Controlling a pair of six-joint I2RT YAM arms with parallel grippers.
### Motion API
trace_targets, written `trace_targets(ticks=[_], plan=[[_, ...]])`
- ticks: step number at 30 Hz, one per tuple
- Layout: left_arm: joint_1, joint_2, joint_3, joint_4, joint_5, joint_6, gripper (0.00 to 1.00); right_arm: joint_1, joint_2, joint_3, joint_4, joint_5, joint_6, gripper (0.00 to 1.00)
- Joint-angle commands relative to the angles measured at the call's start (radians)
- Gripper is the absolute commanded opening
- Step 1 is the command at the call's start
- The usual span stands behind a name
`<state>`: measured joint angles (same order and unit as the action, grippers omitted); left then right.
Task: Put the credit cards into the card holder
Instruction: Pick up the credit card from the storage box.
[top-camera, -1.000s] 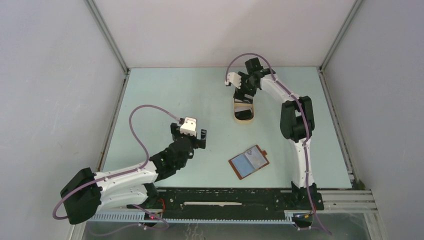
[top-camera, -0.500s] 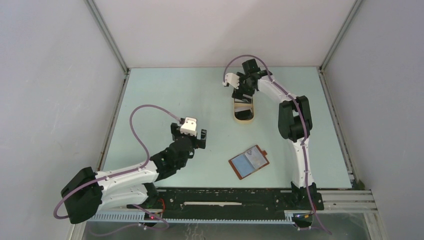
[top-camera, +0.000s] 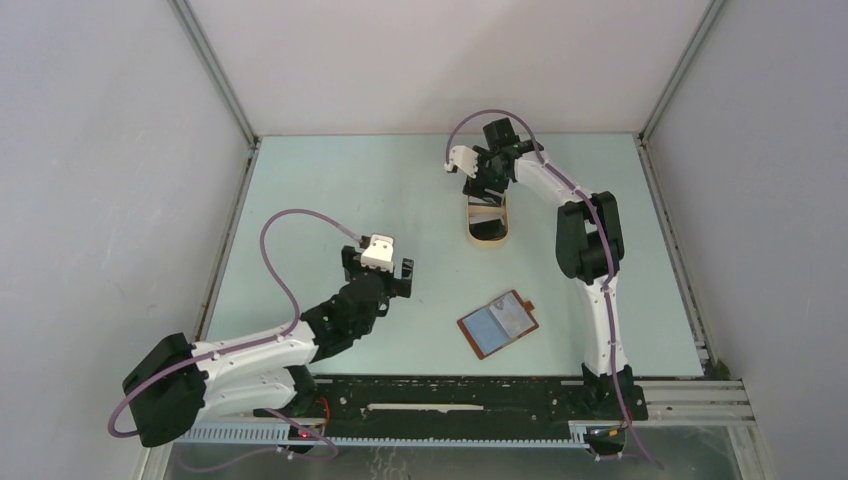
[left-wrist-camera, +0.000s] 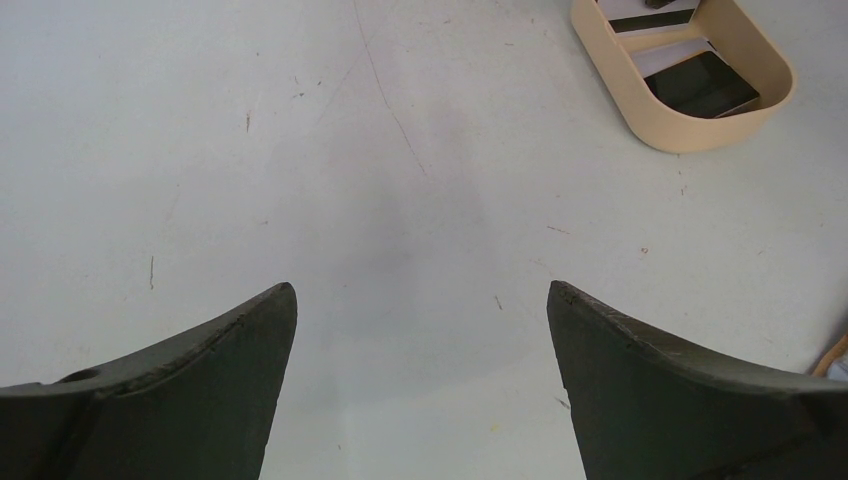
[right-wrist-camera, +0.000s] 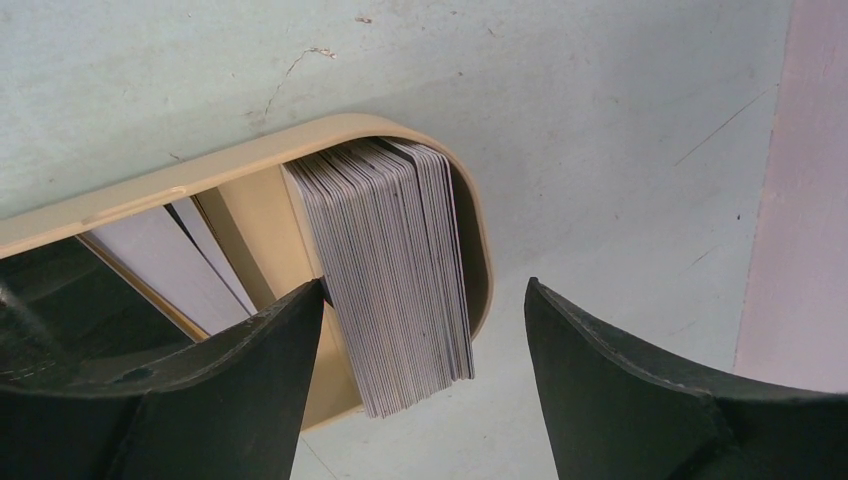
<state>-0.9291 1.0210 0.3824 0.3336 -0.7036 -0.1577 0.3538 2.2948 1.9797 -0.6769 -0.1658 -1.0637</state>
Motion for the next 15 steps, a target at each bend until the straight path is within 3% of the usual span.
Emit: trace_targets(ticks=[1, 15], plan=[[0.008, 0.001, 0.003, 0.026, -0.01, -0.008, 1.0, -0.003, -0.046, 0.025, 0.041, 0.007, 0.016, 0.81], [0.01, 0.011, 0.01, 0.019, -0.008, -0.008, 1.0, -0.012, -0.084, 0.004, 0.027, -0.005, 0.02, 0.74]])
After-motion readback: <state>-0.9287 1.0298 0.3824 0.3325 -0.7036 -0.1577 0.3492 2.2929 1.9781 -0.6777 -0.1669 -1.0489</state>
